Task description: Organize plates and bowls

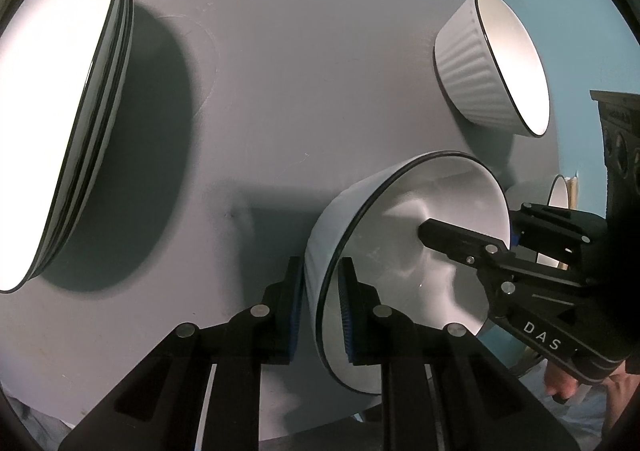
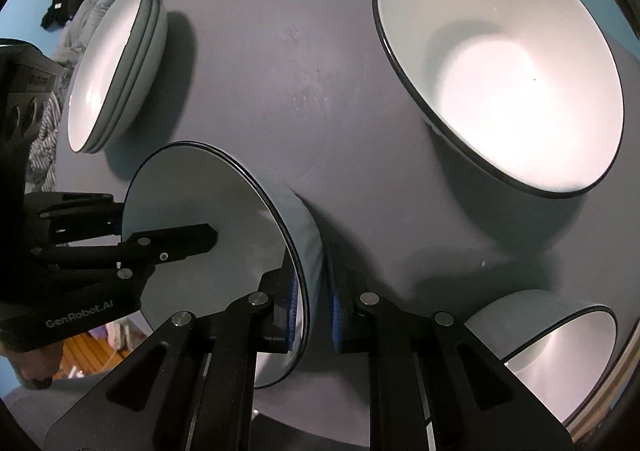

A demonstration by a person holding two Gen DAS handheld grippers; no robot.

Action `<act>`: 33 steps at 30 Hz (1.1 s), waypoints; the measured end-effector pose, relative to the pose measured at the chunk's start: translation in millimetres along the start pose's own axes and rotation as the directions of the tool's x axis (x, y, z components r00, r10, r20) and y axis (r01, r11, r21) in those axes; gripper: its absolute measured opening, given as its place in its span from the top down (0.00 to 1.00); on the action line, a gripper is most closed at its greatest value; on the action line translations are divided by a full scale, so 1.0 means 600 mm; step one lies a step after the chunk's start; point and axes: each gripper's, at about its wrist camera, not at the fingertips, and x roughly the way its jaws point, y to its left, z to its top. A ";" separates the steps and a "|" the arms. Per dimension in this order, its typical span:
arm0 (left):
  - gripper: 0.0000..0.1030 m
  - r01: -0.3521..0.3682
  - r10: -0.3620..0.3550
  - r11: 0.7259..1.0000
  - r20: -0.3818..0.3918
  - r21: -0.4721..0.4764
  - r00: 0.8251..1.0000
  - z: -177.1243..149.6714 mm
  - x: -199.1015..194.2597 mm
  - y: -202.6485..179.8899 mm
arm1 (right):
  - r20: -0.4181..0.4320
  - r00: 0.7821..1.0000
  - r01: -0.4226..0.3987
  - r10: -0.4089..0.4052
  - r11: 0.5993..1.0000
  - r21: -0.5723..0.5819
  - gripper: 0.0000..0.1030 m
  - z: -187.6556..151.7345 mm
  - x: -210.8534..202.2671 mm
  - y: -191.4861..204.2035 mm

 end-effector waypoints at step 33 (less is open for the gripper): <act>0.89 -0.014 0.016 0.998 -0.031 0.060 0.999 0.007 0.011 -0.023 | 0.040 0.999 0.030 -0.034 0.994 0.101 0.91 -0.053 -0.025 0.003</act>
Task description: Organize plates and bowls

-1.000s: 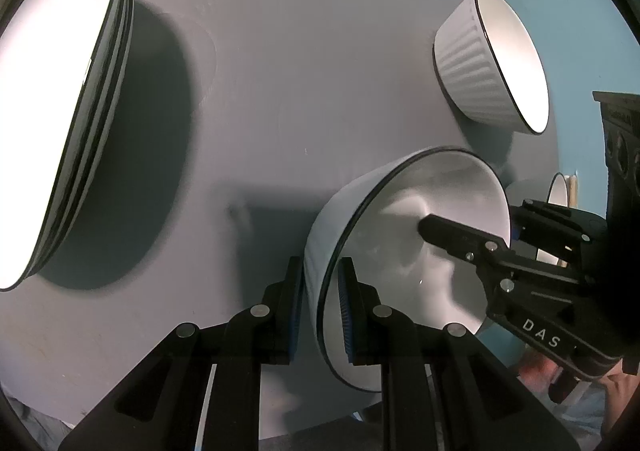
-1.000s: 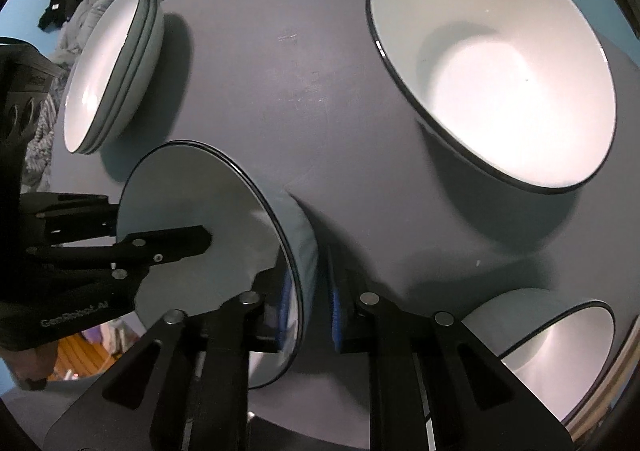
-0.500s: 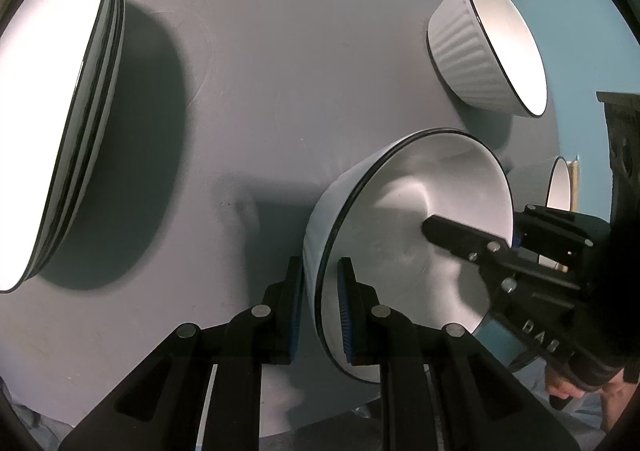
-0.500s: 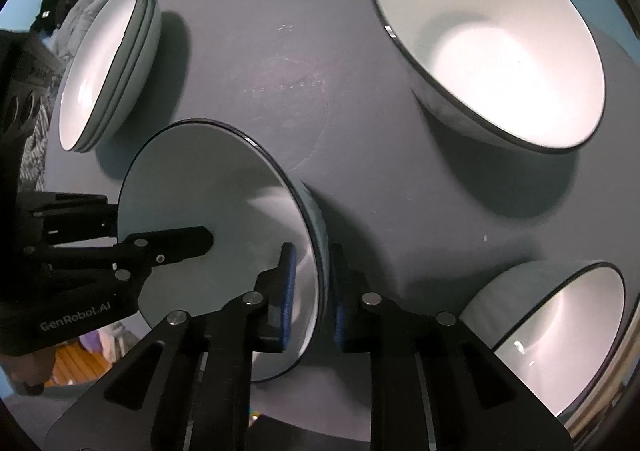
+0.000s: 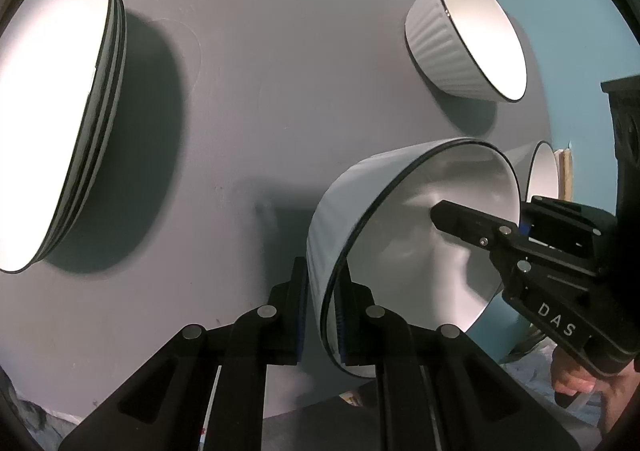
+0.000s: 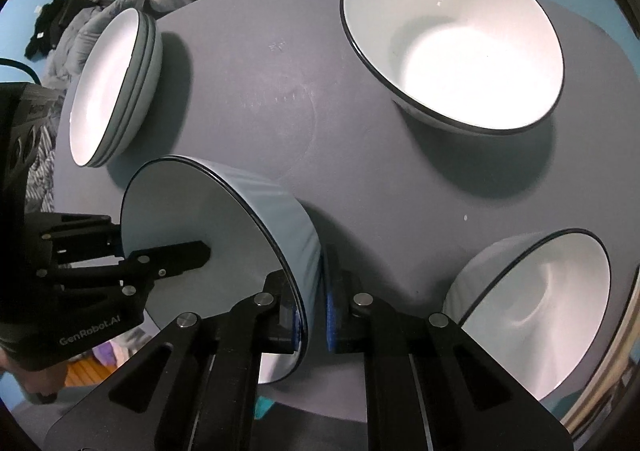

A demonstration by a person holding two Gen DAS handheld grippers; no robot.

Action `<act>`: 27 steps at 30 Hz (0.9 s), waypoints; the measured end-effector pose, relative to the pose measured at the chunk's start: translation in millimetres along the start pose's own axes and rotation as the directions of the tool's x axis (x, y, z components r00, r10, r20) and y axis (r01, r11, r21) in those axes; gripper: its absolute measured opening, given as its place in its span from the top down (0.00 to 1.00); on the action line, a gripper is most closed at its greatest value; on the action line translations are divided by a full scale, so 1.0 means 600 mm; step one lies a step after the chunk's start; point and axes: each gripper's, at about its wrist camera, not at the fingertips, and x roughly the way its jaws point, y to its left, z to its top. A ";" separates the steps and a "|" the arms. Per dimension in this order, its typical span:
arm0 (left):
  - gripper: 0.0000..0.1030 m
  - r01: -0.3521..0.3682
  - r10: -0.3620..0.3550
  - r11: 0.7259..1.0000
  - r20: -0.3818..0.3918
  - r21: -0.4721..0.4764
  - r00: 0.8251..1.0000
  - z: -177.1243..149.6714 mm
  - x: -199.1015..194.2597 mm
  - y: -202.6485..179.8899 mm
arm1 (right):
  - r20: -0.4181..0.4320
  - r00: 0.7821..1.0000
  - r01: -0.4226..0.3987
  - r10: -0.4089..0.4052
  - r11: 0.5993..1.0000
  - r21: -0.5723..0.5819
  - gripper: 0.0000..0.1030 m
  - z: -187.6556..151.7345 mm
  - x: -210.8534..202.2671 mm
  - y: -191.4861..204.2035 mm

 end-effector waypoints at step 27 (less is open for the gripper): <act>0.89 -0.035 0.017 0.990 0.134 0.134 0.991 0.141 -0.115 -0.117 | 0.114 0.993 0.028 -0.039 0.994 0.102 0.92 0.064 -0.125 -0.042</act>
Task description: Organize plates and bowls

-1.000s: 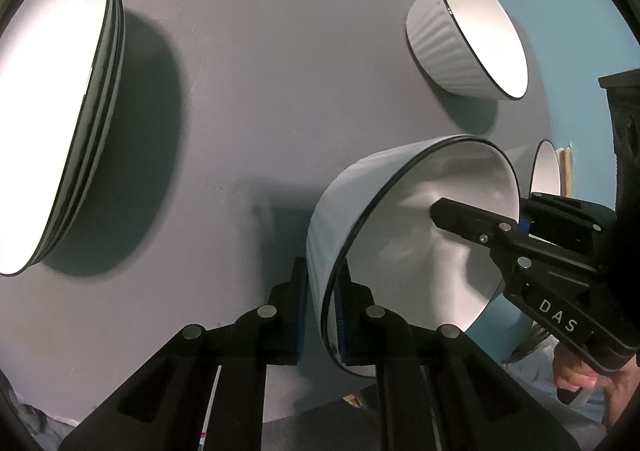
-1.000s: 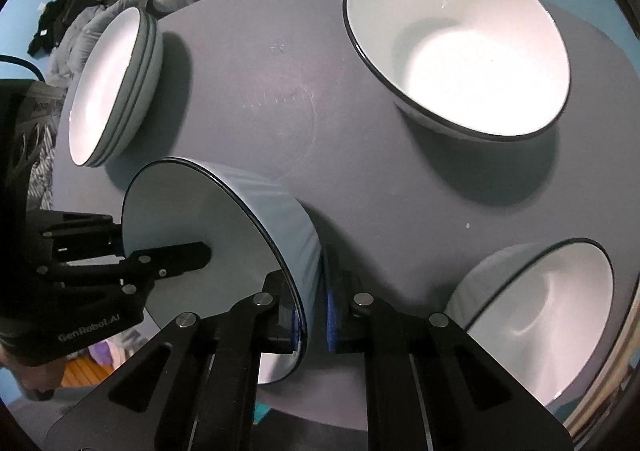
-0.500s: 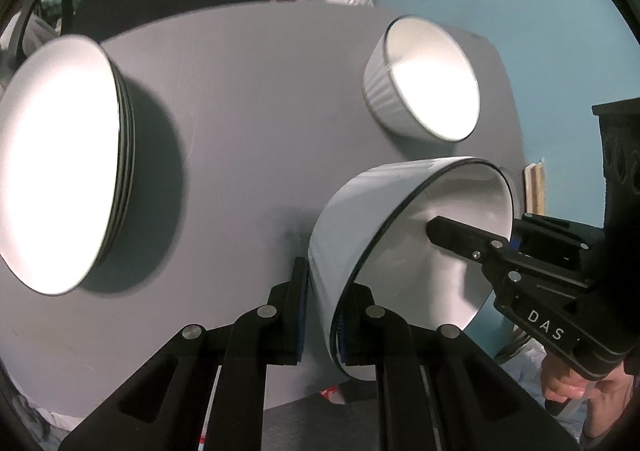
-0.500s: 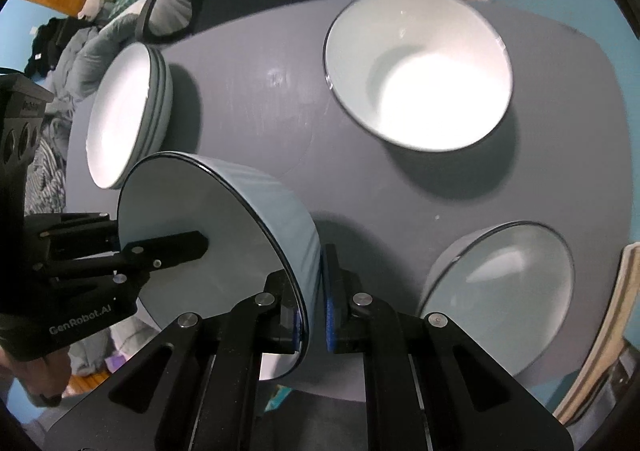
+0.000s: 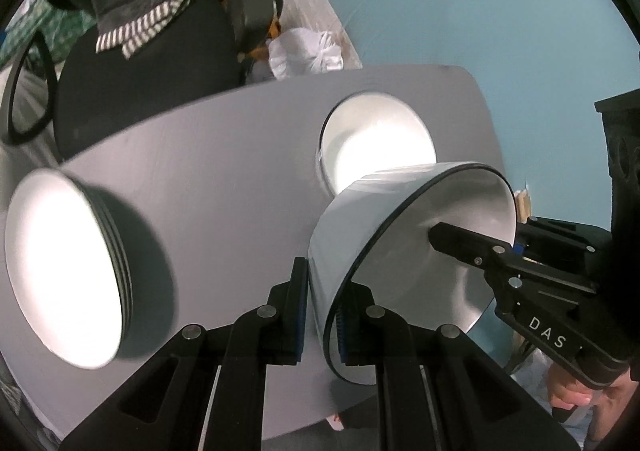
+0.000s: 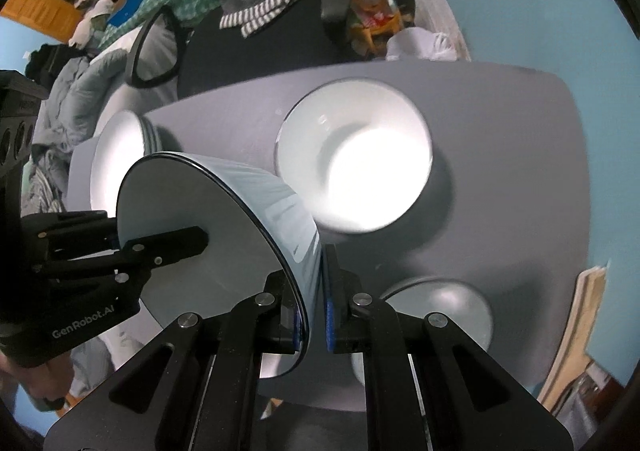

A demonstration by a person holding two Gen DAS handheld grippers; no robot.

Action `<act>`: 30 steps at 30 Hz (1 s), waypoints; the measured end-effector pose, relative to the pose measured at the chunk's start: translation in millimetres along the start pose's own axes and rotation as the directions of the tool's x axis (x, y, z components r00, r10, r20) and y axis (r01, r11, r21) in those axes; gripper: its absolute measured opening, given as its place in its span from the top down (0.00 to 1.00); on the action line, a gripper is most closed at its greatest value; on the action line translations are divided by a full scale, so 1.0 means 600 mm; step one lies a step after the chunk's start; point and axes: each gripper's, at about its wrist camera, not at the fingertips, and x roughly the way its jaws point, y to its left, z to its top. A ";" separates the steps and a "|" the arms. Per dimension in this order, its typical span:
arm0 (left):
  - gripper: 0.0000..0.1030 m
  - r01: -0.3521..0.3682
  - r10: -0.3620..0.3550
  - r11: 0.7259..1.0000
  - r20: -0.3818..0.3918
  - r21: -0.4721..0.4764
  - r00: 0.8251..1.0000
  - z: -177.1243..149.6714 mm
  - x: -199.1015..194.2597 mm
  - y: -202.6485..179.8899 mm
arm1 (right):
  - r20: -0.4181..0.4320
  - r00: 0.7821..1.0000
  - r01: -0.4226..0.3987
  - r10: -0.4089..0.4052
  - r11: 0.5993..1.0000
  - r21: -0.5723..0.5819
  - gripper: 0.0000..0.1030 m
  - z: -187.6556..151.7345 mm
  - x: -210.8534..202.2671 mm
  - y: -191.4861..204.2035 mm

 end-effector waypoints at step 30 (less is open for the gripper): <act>0.89 -0.097 0.101 0.992 -0.041 0.086 0.994 0.122 0.069 -0.028 | -0.055 0.997 0.064 -0.063 0.998 0.028 0.92 0.104 0.032 -0.091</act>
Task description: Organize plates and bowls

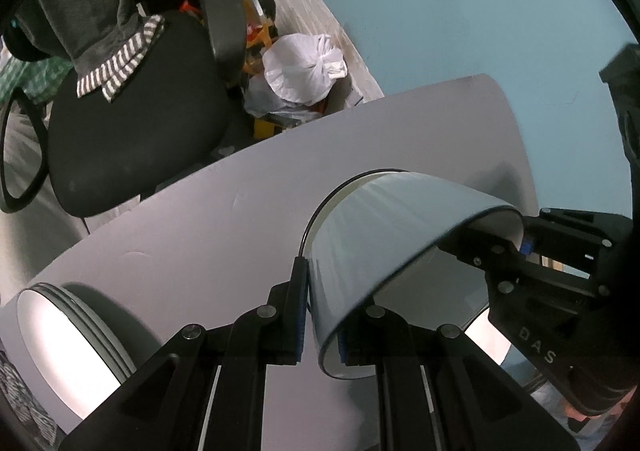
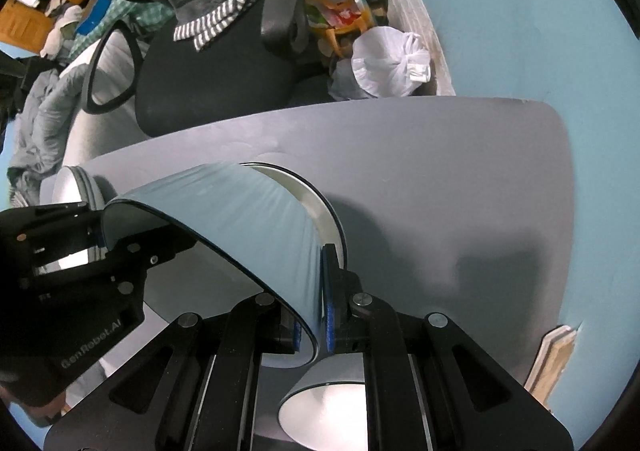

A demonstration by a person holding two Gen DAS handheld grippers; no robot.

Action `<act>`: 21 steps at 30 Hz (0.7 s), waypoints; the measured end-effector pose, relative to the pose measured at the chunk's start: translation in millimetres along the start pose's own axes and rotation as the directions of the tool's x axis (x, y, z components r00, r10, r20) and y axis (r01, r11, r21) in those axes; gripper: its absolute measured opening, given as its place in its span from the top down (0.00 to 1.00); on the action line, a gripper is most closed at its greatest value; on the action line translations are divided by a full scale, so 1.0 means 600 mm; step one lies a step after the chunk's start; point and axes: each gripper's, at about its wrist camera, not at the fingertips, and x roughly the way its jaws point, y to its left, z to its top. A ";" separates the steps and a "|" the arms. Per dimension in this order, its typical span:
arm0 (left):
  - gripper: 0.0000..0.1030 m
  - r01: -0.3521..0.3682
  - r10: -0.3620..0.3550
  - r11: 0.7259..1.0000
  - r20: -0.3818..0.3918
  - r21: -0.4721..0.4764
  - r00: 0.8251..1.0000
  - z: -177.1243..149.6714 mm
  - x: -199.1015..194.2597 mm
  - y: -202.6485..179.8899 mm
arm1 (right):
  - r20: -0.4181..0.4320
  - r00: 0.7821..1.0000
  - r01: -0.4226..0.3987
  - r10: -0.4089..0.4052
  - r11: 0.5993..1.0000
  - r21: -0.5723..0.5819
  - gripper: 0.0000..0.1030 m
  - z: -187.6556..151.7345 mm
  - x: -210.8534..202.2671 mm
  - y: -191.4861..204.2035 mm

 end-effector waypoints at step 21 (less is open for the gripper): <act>0.53 -0.058 0.060 0.998 0.064 -0.032 0.996 -0.015 -0.031 0.019 | 0.027 0.995 0.099 -0.097 0.994 -0.048 0.61 0.000 -0.023 0.006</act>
